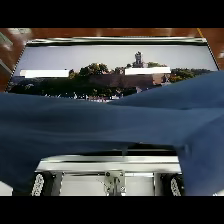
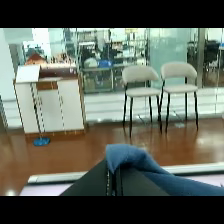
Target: Fold the shirts.
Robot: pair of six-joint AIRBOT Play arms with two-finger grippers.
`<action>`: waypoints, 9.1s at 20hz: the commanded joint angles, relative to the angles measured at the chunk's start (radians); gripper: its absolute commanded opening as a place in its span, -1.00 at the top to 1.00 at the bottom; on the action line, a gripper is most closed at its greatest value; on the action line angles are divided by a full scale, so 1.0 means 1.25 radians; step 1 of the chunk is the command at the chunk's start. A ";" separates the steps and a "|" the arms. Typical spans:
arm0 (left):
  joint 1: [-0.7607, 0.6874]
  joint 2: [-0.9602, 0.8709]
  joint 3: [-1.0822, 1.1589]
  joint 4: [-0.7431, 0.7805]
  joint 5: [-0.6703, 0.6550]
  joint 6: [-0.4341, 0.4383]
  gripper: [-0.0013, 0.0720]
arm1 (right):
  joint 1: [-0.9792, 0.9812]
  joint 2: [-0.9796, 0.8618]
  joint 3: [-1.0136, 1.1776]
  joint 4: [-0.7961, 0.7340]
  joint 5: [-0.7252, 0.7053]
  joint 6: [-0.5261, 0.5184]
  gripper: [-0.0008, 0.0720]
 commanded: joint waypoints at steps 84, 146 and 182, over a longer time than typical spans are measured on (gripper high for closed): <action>0.071 -0.868 -0.702 -0.088 -0.114 0.092 -0.60 | -0.174 -0.500 -0.730 0.023 0.187 -0.037 -0.67; -0.104 -1.136 -0.116 -0.152 -0.008 -0.078 -0.64 | 0.025 -0.997 -0.273 0.173 -0.149 -0.073 -0.62; -0.670 -1.188 -0.065 -0.464 0.030 0.121 0.87 | -0.038 -0.527 -0.272 0.255 0.360 0.054 0.82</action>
